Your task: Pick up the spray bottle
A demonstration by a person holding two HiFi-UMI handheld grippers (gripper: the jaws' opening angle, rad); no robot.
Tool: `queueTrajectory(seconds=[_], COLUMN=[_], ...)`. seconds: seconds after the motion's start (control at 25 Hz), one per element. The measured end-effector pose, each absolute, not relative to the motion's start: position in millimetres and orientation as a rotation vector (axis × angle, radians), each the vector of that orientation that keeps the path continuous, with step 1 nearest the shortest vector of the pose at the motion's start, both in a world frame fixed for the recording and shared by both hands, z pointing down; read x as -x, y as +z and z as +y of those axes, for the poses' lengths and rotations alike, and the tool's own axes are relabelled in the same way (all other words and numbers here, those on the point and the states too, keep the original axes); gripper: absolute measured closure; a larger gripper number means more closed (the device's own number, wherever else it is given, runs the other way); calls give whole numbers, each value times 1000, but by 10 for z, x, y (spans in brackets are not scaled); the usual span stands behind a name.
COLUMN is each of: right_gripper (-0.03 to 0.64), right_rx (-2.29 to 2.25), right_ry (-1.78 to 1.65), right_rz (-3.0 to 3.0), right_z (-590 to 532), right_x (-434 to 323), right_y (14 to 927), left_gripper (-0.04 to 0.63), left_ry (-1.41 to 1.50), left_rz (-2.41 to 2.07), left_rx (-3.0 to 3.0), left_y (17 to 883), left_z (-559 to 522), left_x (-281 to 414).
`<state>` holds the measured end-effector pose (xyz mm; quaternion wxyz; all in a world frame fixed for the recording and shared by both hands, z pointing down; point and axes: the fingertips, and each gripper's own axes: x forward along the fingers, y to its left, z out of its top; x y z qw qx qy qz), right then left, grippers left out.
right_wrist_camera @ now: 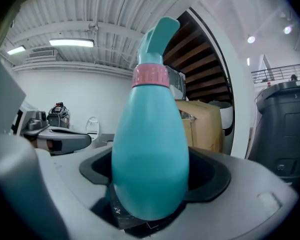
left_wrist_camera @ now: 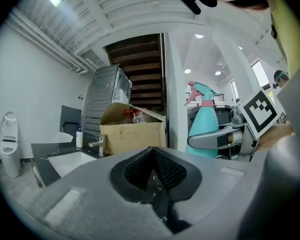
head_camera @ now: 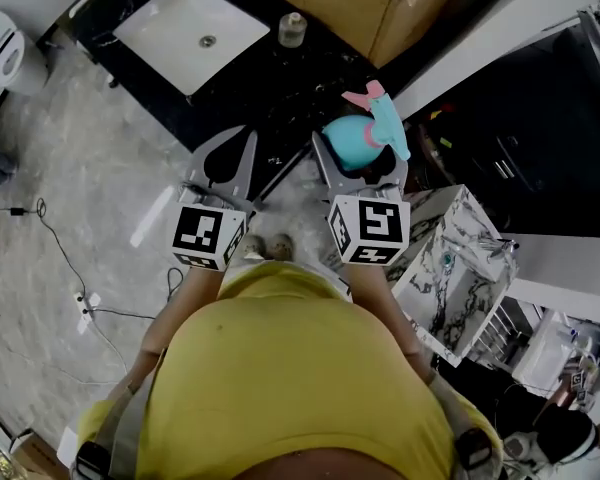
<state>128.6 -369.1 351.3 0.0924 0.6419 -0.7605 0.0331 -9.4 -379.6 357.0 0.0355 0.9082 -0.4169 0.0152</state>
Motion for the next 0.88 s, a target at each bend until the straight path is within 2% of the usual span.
queueTrajectory(seconds=[0.88], right_gripper=[219], right_rx=[-1992], right_ry=[101], right_rz=[-2215], right_z=[-3523], right_x=[-1511], right_y=[3508], left_gripper=[591], left_ry=[45], left_rz=[-1242], left_rx=[-2822], left_y=[3482], left_z=[-3671], left_x=[-44])
